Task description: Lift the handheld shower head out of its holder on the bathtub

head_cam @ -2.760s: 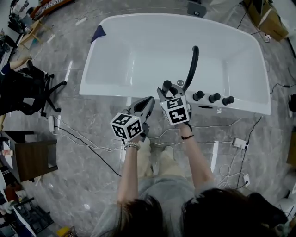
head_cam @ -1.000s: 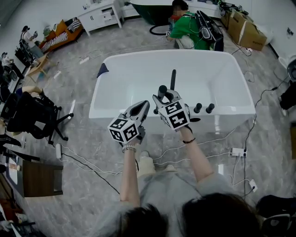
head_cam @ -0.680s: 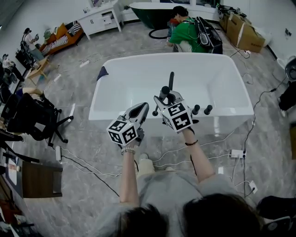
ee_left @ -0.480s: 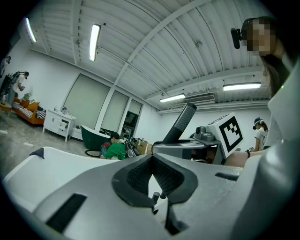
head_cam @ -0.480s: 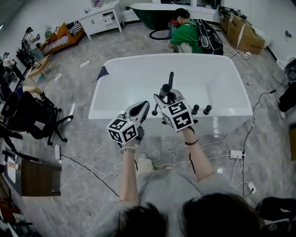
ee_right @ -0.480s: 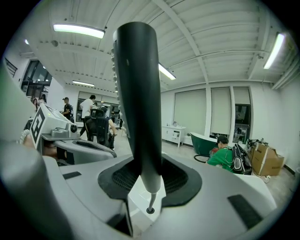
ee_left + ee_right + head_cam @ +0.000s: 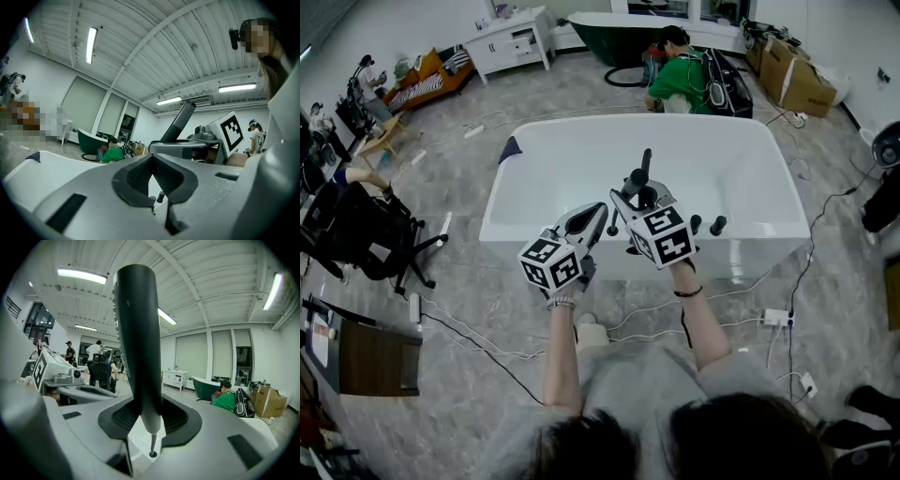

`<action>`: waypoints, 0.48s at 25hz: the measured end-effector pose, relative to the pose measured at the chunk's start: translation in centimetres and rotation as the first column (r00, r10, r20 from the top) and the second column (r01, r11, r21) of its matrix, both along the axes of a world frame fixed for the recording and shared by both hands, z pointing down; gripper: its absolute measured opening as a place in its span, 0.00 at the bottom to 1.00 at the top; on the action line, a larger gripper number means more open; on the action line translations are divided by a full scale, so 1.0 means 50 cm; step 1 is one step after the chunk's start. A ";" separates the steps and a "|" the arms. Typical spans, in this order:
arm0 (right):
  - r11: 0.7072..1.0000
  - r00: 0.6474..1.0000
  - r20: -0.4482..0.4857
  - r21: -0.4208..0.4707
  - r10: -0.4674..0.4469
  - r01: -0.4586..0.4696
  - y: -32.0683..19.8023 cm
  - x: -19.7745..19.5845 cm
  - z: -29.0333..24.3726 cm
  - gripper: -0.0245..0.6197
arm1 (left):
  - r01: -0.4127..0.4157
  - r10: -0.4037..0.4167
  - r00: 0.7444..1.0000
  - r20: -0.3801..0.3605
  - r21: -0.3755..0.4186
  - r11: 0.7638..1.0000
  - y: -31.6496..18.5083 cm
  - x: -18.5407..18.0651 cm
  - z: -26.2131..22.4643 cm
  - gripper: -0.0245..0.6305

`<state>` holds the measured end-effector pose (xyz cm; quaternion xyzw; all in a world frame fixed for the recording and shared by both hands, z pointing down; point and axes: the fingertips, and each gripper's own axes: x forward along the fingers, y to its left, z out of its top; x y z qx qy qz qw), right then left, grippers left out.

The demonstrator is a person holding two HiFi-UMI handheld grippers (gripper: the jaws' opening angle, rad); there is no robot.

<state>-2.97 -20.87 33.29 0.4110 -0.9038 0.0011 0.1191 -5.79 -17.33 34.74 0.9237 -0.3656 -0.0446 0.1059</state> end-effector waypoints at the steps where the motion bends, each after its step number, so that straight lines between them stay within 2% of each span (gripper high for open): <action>1: 1.000 1.000 0.002 0.002 0.001 -0.001 0.002 0.002 -0.001 0.24 | -0.001 0.001 1.000 0.001 0.002 1.000 0.002 0.002 0.000 0.04; 12: 1.000 0.999 0.033 0.012 0.024 -0.024 0.024 0.003 -0.009 0.24 | -0.009 0.010 1.000 -0.006 0.024 1.000 0.022 0.000 -0.013 0.04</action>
